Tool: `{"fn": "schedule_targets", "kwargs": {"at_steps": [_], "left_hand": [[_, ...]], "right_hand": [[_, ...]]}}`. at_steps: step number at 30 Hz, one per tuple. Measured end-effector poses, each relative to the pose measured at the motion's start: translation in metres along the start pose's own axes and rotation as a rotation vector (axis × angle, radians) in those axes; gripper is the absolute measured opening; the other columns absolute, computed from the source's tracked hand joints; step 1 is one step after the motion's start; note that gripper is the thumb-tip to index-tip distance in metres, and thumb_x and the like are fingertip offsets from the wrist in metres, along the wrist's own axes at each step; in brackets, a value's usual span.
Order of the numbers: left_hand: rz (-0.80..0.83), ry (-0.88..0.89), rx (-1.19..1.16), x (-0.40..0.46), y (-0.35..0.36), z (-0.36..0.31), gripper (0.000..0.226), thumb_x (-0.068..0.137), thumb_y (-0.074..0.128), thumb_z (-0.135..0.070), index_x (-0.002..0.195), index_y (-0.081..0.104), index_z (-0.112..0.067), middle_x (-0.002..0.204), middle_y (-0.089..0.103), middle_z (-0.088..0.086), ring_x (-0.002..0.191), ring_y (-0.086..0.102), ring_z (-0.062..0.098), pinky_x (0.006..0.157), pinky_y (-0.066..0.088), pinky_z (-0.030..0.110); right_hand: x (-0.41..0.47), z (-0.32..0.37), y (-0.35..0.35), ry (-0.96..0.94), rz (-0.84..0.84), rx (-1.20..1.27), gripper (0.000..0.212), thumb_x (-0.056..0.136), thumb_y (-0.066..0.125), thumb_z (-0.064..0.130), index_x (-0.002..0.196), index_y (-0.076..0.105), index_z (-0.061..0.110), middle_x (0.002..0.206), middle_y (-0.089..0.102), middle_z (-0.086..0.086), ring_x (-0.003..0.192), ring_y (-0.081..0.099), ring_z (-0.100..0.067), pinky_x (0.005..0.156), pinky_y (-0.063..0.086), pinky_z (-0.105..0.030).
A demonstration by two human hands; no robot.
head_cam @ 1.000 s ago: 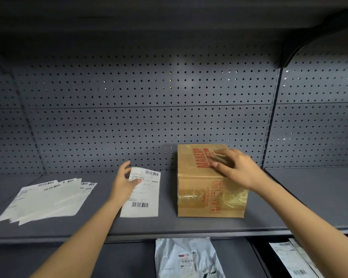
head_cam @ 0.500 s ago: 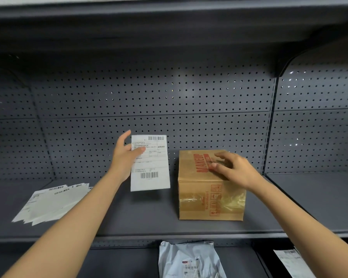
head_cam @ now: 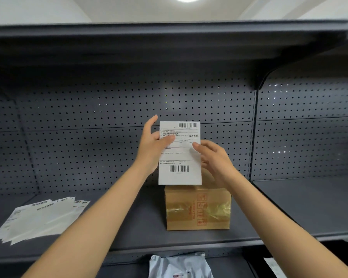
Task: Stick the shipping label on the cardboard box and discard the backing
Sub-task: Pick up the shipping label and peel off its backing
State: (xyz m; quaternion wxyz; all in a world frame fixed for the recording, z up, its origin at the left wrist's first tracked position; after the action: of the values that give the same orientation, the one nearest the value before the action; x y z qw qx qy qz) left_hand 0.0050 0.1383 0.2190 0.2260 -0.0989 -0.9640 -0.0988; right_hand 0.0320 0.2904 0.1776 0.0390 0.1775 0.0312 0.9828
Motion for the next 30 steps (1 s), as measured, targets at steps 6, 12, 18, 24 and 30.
{"fn": "schedule_targets", "kwargs": {"at_steps": [6,12,18,24,30], "left_hand": [[0.036,-0.01,-0.03,-0.005,0.022,0.006,0.073,0.081,0.061,-0.001,0.139,0.025,-0.027,0.089,0.068,0.004,0.078,0.067,0.017,0.068,0.057,0.032],[0.087,-0.036,-0.024,-0.009,0.033,0.013,0.073,0.08,0.062,0.001,0.138,0.026,-0.027,0.092,0.067,0.004,0.08,0.067,0.015,0.063,0.057,0.026],[0.104,-0.092,0.049,-0.01,0.028,0.019,0.051,0.084,0.06,-0.012,0.129,0.04,-0.024,0.093,0.066,0.002,0.083,0.064,0.017,0.075,0.054,0.033],[0.075,-0.092,0.115,-0.006,0.005,0.015,0.015,0.09,0.051,-0.017,0.101,0.061,-0.016,0.089,0.065,0.005,0.071,0.06,0.017,0.076,0.054,0.034],[0.15,-0.128,0.244,-0.005,0.002,0.023,0.018,0.092,0.047,-0.016,0.089,0.065,-0.015,0.077,0.066,0.003,0.067,0.062,0.016,0.068,0.053,0.025]], "right_hand": [[0.0,0.006,-0.021,-0.033,-0.082,0.024,0.003,0.085,0.061,0.014,0.083,0.062,0.013,0.095,0.07,-0.003,0.087,0.067,-0.022,0.076,0.056,-0.032],[-0.006,0.005,-0.032,-0.048,-0.098,-0.011,0.009,0.085,0.061,0.009,0.078,0.065,0.013,0.088,0.072,0.0,0.076,0.069,-0.013,0.063,0.055,-0.022],[-0.008,0.002,-0.04,-0.033,-0.111,-0.025,0.01,0.085,0.061,0.01,0.077,0.065,0.014,0.085,0.072,0.002,0.076,0.069,-0.015,0.064,0.056,-0.026],[-0.009,0.0,-0.054,-0.016,-0.111,-0.098,0.009,0.083,0.063,0.01,0.075,0.064,0.013,0.083,0.072,-0.002,0.07,0.07,-0.017,0.06,0.056,-0.028],[-0.008,-0.006,-0.055,0.011,-0.103,-0.149,0.004,0.082,0.064,0.013,0.079,0.064,0.01,0.08,0.073,-0.003,0.068,0.07,-0.018,0.059,0.058,-0.03]]}}
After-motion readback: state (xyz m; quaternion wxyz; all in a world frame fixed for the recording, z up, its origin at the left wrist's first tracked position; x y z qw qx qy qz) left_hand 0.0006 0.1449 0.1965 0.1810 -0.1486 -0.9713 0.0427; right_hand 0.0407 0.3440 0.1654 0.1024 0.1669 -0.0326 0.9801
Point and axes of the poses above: each hand's wrist, its own x-axis towards the middle knuckle, its own y-axis out of the palm, z = x × y, the point moved 10 cm from there along x, towards the middle knuckle
